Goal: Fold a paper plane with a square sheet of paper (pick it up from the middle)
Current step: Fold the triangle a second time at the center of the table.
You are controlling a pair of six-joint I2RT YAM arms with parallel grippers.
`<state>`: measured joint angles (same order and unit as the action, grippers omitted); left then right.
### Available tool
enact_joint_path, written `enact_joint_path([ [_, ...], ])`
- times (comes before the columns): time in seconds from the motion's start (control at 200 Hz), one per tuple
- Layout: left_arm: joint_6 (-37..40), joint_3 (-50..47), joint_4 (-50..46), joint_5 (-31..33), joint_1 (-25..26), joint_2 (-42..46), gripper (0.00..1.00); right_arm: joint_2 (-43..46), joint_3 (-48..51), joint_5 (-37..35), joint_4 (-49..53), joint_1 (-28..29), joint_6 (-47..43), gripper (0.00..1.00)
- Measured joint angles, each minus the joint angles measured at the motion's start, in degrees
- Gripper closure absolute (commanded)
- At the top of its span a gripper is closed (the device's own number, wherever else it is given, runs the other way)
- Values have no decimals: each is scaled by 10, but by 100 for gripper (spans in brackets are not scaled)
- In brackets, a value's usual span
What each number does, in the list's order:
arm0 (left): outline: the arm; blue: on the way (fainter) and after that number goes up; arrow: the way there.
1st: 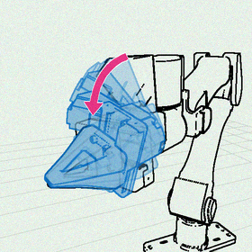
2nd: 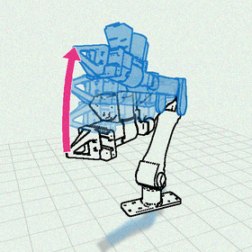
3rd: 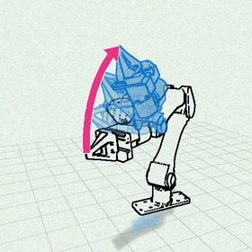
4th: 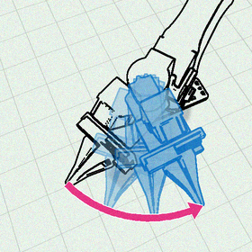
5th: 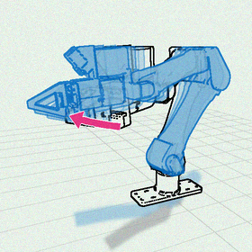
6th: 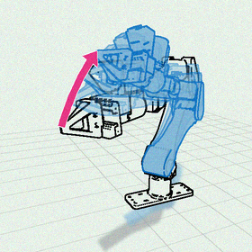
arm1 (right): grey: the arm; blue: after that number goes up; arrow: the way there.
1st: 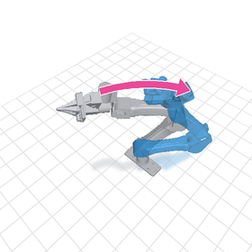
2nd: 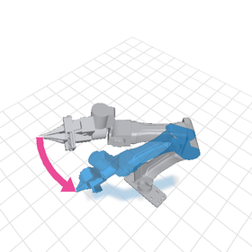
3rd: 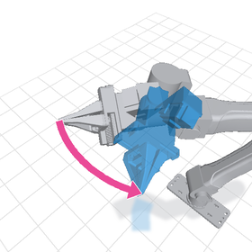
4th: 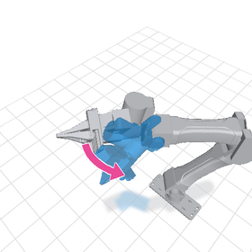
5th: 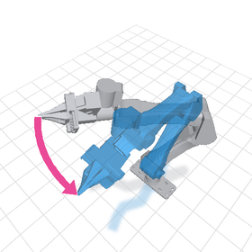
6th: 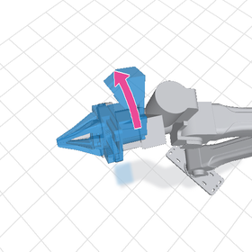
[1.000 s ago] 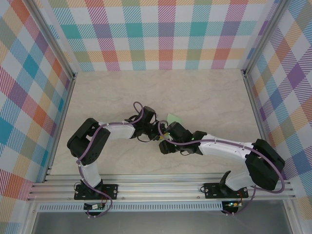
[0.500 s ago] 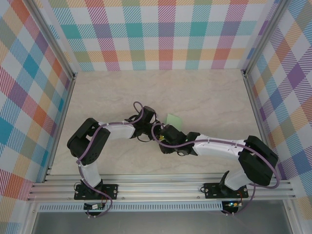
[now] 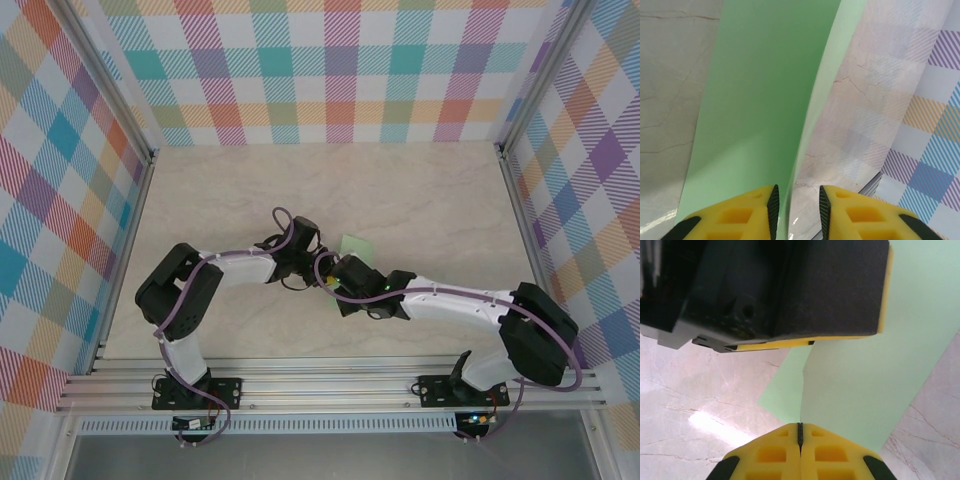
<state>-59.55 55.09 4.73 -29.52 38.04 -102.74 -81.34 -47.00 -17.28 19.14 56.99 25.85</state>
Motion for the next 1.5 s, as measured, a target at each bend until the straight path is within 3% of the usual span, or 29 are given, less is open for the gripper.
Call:
enact_joint_path([
  [0.06,2,0,-9,8,0,7,66,2,0,10,0,-6,0,100],
  [0.125,9,0,-24,24,0,18,50,4,0,27,0,-15,-2,100],
  [0.265,23,0,-74,71,0,54,36,12,3,78,-2,-52,-8,100],
  [0.415,33,-5,-107,102,0,81,32,17,11,149,-12,-110,-11,100],
  [0.68,49,-18,-141,125,12,101,68,17,29,236,-24,-183,-11,100],
  [0.8,55,-18,-153,127,34,101,77,17,32,256,-25,-194,-11,100],
  [1.11,65,-18,-156,127,72,54,84,17,35,272,-27,-195,-10,100],
  [1.5,74,8,-173,143,76,4,85,9,38,269,-27,-195,-9,99],
])
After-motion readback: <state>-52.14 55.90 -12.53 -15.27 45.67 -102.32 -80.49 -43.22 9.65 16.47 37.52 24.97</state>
